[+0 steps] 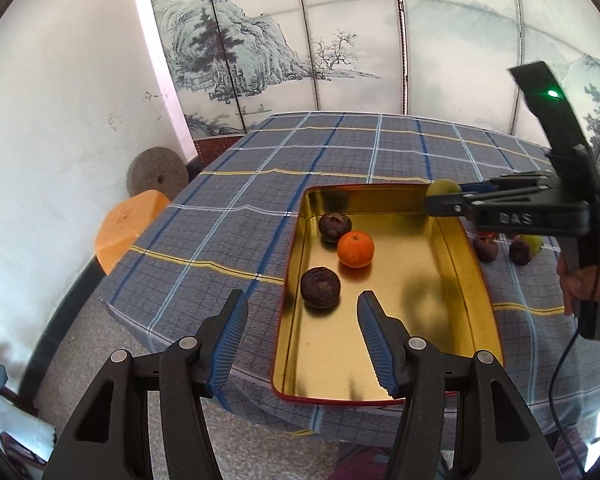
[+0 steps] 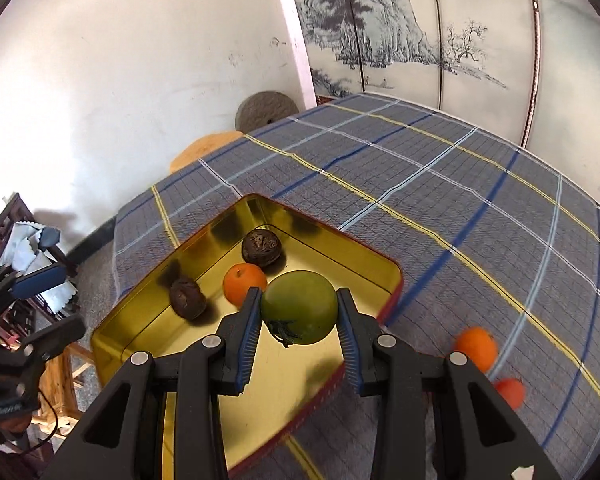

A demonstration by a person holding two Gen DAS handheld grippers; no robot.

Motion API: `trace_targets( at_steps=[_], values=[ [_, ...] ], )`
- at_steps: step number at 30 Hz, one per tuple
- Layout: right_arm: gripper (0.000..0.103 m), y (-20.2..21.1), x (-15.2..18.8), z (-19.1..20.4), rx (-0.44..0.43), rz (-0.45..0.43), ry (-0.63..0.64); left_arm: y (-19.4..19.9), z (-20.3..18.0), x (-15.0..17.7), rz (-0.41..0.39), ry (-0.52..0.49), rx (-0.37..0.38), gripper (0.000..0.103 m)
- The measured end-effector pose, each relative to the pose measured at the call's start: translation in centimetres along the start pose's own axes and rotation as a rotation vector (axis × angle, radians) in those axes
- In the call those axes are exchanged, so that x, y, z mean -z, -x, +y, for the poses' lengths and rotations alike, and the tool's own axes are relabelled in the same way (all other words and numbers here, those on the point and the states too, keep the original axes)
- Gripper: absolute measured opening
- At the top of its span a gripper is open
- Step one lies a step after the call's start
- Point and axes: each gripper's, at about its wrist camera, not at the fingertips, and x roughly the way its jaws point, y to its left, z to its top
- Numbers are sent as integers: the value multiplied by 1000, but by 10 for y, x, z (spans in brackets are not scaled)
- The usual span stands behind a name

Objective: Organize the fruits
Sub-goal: 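Carry the green fruit with the right gripper into the tray and release, then grasp a third dark brown fruit with the left gripper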

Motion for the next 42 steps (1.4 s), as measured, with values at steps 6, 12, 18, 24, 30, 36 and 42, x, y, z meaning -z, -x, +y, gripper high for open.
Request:
trace_targets(
  at_steps=[6,12,18,24,30,36,42],
  values=[
    [34,-22,-12,3,13,32,7,-5,3,3,9,-7,-2,59],
    [34,-39,-18,5,24,56,5,-8,3,6,11,-25,-13,60],
    [34,-49,-23,10,38,69,13,-10,3,7,17,-29,-11,63],
    [37,-49,-28,12,42,48,4,-12,6,9,25,-27,-9,64],
    [57,-22,-35,10,25,-62,-27,-13,8,10,30,-30,-12,66],
    [69,15,-28,9,12,-150,-53,-11,5,10,28,-47,-19,66],
    [71,56,7,-12,36,-196,-108,-5,-5,10,16,-77,-20,67]
  ],
)
